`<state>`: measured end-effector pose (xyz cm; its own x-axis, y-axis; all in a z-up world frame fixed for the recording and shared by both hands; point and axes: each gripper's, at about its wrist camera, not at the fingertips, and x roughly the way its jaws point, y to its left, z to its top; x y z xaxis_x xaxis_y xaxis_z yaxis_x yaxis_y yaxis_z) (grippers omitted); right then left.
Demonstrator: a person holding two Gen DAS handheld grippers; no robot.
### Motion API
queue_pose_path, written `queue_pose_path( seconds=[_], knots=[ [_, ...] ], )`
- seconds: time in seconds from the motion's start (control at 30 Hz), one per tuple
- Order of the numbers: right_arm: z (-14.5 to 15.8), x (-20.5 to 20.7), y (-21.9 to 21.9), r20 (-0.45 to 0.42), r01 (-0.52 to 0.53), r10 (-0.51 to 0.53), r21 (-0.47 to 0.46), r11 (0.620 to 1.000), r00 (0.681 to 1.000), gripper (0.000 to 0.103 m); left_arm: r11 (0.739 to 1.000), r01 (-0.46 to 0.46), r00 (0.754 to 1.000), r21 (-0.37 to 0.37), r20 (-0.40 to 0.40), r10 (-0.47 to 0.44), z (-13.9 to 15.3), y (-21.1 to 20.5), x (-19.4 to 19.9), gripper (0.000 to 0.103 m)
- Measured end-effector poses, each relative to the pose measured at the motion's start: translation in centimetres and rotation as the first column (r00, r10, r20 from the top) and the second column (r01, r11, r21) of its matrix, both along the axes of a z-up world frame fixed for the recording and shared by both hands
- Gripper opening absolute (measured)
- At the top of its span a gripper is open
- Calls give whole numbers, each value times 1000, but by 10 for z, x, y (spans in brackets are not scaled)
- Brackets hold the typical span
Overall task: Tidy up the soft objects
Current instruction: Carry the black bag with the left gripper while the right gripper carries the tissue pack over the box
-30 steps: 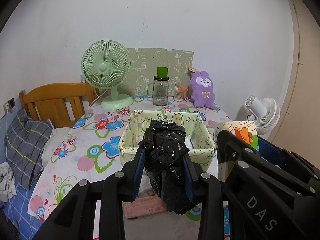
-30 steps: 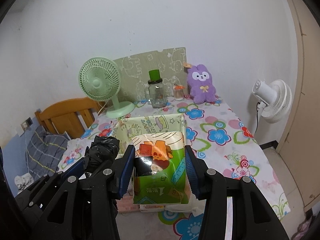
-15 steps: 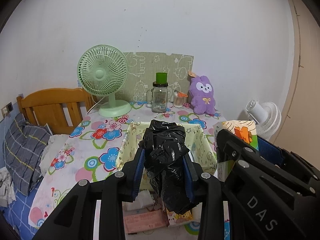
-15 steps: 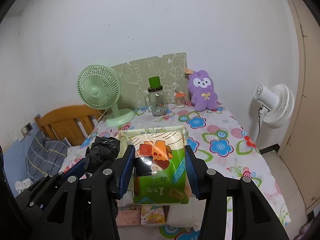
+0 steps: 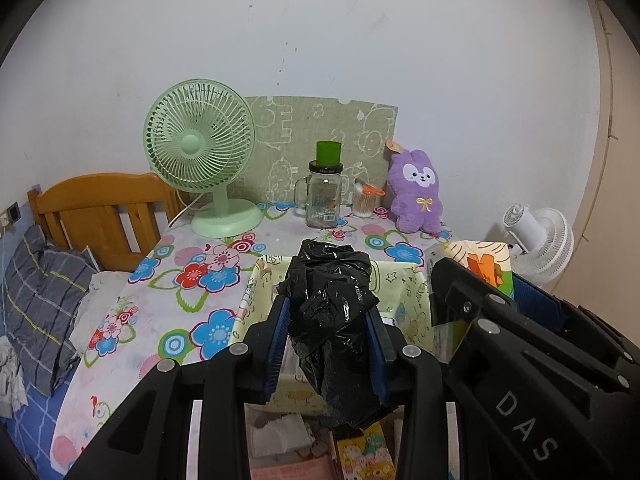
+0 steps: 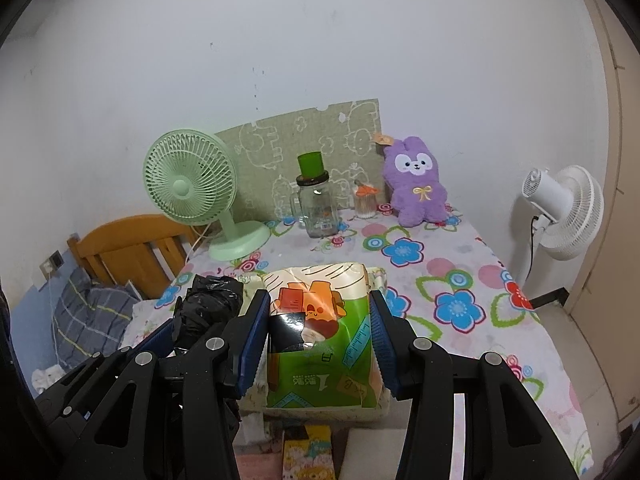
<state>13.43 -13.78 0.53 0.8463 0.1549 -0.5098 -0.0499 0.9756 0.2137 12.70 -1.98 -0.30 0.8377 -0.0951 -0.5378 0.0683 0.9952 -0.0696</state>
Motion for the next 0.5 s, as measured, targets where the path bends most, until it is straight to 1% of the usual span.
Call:
queue_pose_path(
  seconds=[0.27,0.5],
  knots=[
    [-8,27,2,-12,-2,2,-1,1000,1000,52,1000,2,1000,-5,-26,-2,-9,3,25,36],
    [-21,50,2,-43,-12,13,20,1000,999,52,1000,9,999,-8,-53,-9,-19,3,46,36]
  ],
)
